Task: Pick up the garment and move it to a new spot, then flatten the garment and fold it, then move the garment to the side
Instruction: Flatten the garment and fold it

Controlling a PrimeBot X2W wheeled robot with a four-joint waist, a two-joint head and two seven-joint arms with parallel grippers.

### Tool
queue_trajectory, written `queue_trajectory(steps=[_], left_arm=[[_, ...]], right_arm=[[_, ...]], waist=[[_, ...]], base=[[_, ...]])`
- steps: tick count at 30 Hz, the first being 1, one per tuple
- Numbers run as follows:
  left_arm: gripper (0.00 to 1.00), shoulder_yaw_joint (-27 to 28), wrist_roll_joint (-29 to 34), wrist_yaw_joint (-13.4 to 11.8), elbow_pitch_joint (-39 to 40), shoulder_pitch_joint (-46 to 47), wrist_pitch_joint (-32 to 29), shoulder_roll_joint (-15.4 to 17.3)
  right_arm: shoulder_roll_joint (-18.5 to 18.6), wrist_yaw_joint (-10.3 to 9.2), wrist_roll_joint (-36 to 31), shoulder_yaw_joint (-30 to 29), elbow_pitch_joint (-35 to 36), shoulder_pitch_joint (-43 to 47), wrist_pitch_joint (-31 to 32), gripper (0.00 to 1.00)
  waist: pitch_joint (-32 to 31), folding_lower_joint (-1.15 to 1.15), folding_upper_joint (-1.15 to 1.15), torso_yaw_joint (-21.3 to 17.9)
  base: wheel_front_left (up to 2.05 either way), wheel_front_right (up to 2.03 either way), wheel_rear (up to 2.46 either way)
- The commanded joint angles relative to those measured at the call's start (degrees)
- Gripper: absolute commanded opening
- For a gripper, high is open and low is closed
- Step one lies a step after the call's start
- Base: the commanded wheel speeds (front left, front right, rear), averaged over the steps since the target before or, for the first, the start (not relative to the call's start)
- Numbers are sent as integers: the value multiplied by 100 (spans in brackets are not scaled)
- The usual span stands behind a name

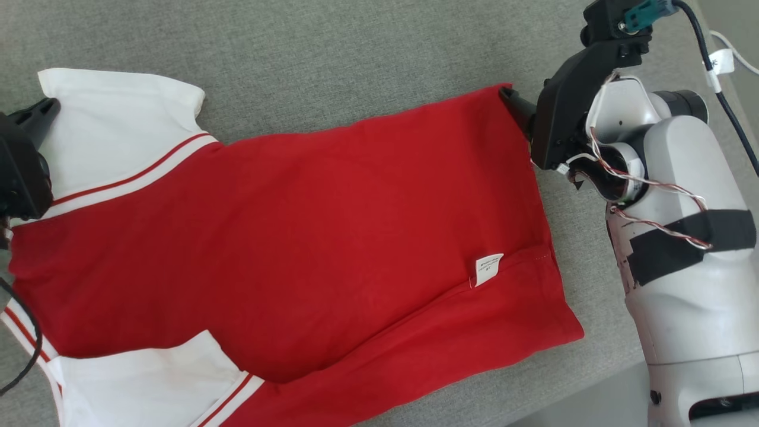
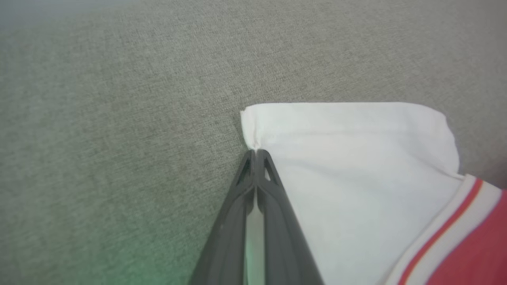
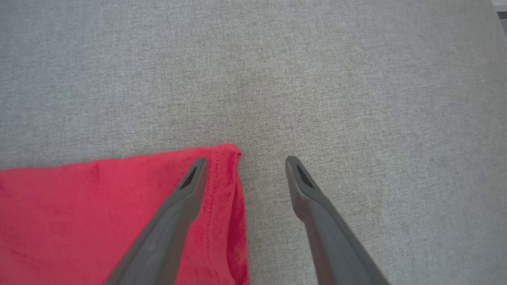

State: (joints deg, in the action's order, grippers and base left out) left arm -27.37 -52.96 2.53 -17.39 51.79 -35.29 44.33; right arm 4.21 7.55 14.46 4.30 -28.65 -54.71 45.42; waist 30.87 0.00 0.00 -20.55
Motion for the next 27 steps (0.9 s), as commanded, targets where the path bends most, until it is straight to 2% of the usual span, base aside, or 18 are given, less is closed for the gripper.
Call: queue_trajectory(steps=[1, 7, 11, 12, 13, 18, 27], left_arm=[[0, -84, 0, -1, -52, -186, -11, -58], [0, -133, -38, 47, 31, -161, 75, -203], [0, -159, -59, 74, 39, -163, 129, -281], [0, -160, -65, 82, 32, -163, 151, -301], [0, -160, -49, 98, 33, -161, 210, -321], [0, -120, -7, 215, 48, -159, 635, -465], [0, -87, 24, 407, -82, -442, 1812, -760]], right_arm=[[42, -13, 8, 50, -75, -104, -30, 100], [210, -13, -196, 478, -686, -325, -174, 100], [245, -12, 25, 844, -1050, -353, -116, 100], [265, -5, 81, 947, -1100, -371, -115, 29], [301, -5, 145, 1025, -1128, -379, -167, 0], [588, -11, 276, 1201, -1155, -501, -735, 0], [722, -13, 297, 1240, -1549, -399, -1541, 0]], waist=[[14, 0, 0, 33], [58, 0, 0, 166], [62, 0, 0, 229], [58, 0, 0, 243], [48, 0, 0, 260], [-72, 0, 0, 393], [-535, 0, 0, 717]], base=[[0, 0, 0], [0, 0, 0], [0, 0, 0], [0, 0, 0], [0, 0, 0], [0, 0, 0], [0, 0, 0]])
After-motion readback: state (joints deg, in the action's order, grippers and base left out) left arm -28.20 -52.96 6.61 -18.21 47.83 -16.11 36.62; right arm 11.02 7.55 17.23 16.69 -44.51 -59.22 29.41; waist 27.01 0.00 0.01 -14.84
